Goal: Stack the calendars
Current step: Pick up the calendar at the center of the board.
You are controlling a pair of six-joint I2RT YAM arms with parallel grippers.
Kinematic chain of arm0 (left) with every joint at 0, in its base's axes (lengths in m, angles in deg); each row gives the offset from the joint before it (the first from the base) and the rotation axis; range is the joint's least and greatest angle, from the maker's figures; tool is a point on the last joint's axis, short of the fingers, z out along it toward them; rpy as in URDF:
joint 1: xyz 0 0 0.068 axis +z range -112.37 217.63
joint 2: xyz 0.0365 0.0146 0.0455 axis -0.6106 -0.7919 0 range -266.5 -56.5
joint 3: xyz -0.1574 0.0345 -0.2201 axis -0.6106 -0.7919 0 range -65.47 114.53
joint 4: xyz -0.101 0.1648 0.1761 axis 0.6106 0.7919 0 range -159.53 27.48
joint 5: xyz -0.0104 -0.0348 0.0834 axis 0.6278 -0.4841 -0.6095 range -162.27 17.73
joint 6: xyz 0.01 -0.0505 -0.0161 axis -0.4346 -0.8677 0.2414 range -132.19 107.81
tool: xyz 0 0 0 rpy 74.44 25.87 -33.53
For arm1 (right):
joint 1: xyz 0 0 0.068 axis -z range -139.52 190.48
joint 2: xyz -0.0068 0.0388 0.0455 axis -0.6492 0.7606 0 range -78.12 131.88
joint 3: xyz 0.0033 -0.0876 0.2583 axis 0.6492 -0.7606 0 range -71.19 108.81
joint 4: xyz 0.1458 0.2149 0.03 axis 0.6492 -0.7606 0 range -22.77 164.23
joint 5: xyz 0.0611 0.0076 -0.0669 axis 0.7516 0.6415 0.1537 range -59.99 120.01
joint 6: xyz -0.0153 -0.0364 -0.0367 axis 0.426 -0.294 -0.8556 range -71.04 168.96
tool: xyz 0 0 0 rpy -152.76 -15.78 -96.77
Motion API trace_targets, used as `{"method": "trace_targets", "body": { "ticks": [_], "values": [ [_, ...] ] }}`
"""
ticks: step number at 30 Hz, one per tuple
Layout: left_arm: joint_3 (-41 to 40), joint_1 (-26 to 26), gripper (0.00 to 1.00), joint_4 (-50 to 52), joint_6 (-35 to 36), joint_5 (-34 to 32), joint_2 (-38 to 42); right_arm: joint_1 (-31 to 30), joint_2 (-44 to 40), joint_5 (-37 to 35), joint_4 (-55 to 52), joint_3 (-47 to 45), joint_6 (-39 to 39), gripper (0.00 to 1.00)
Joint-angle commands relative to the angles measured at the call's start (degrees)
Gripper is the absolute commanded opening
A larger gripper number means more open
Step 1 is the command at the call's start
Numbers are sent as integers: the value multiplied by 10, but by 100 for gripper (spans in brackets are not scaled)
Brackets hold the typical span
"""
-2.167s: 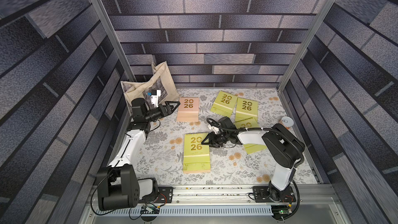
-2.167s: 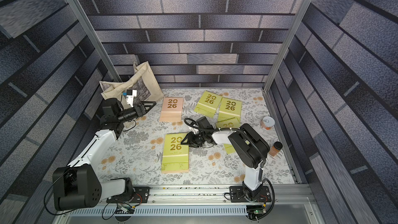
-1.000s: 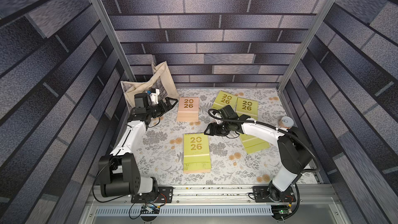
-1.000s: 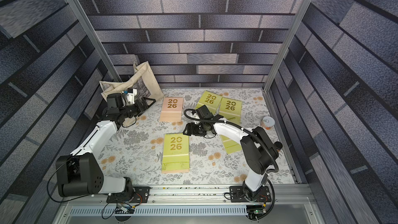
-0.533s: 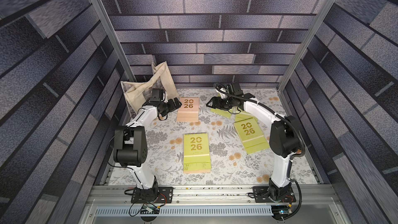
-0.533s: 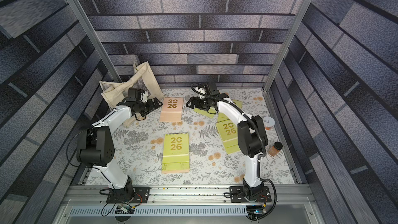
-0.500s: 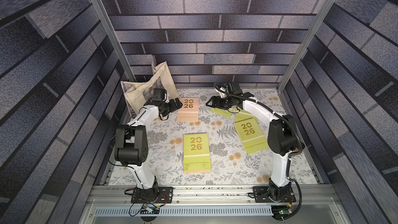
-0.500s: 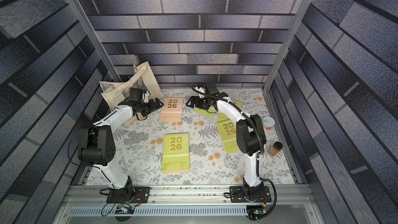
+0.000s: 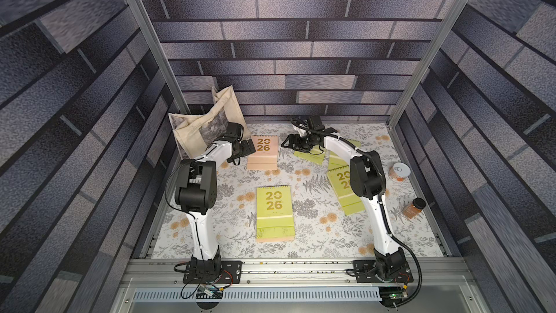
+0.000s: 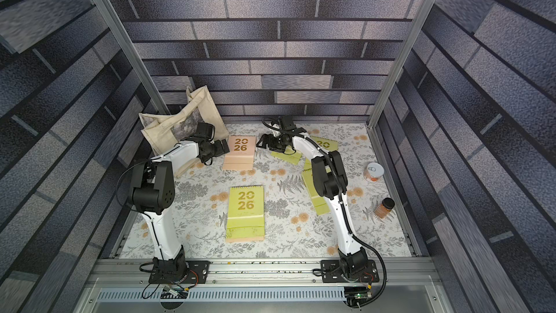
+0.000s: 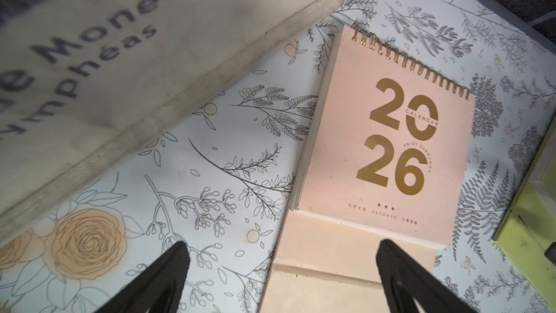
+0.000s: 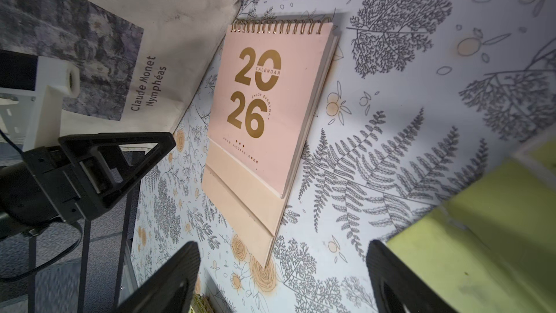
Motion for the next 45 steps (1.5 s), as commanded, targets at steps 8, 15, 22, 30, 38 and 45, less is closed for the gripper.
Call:
{"method": "trace_targets", "body": {
  "ticks": [8,15,22,30,38,45],
  "values": [
    [3,12,100,-95,-22,44,-40,-3,55,10,46,61,37,89],
    [-9,30,100,-135,-54,95,-57,-10,114,0,18,140,61,89],
    [-14,36,100,-170,-62,126,-73,-21,170,-7,-9,221,75,89],
    [-19,40,100,-224,-96,187,-99,-33,187,-9,-8,225,84,89],
    [-39,36,100,-276,-125,223,-110,-39,204,2,-6,225,94,89],
    [-70,30,100,-332,-139,256,-112,-39,209,15,5,224,104,89]
  ]
}}
